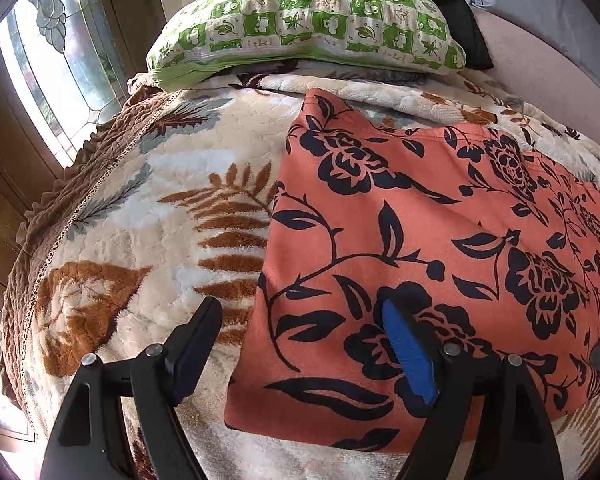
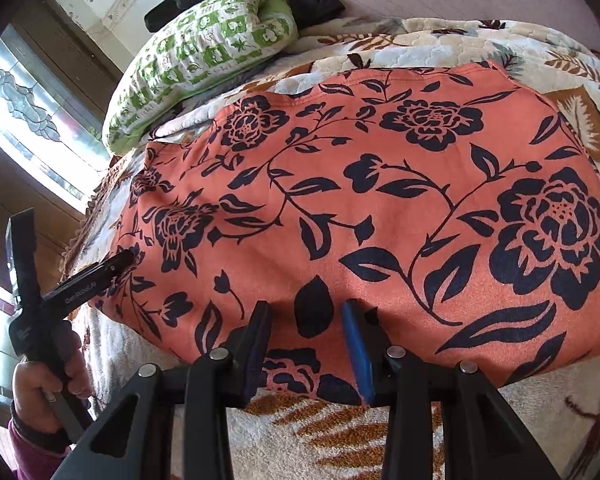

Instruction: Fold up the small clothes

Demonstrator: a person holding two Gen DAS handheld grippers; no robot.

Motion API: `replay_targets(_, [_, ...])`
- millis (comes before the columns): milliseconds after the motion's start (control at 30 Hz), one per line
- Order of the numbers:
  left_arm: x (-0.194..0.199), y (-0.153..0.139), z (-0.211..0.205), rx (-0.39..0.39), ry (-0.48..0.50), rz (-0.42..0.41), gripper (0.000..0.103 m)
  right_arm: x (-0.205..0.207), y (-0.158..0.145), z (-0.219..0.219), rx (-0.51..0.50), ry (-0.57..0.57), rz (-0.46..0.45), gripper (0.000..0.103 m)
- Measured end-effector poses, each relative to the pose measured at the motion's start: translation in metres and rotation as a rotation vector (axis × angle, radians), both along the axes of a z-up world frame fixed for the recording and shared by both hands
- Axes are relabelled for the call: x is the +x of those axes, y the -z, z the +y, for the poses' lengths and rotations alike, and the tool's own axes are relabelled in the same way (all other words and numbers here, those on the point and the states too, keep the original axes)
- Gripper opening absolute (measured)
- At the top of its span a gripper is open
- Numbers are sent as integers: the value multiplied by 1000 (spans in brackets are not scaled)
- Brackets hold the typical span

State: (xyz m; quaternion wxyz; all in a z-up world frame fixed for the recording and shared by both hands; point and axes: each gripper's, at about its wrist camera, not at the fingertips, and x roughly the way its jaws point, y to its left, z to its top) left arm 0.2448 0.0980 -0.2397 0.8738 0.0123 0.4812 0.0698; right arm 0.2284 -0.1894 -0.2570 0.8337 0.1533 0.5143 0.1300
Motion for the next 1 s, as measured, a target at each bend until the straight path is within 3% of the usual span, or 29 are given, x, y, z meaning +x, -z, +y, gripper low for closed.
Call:
replay_targets(200, [-9, 4, -6, 38, 15, -4, 84, 1, -17, -27, 98, 66, -2, 41])
replay_targets(300, [-12, 4, -17, 123, 21, -27, 84, 3, -25, -48, 77, 147, -30, 41])
replay_targets(467, [-17, 4, -32, 232, -2, -56, 84, 8, -17, -80, 40, 248, 35, 41])
replay_targets(567, [-18, 4, -32, 243, -9, -60, 84, 10, -4, -83, 46, 232, 89, 41])
replay_targets(1000, [-16, 4, -30, 218, -19, -58, 84, 11, -1, -79, 32, 194, 82, 45])
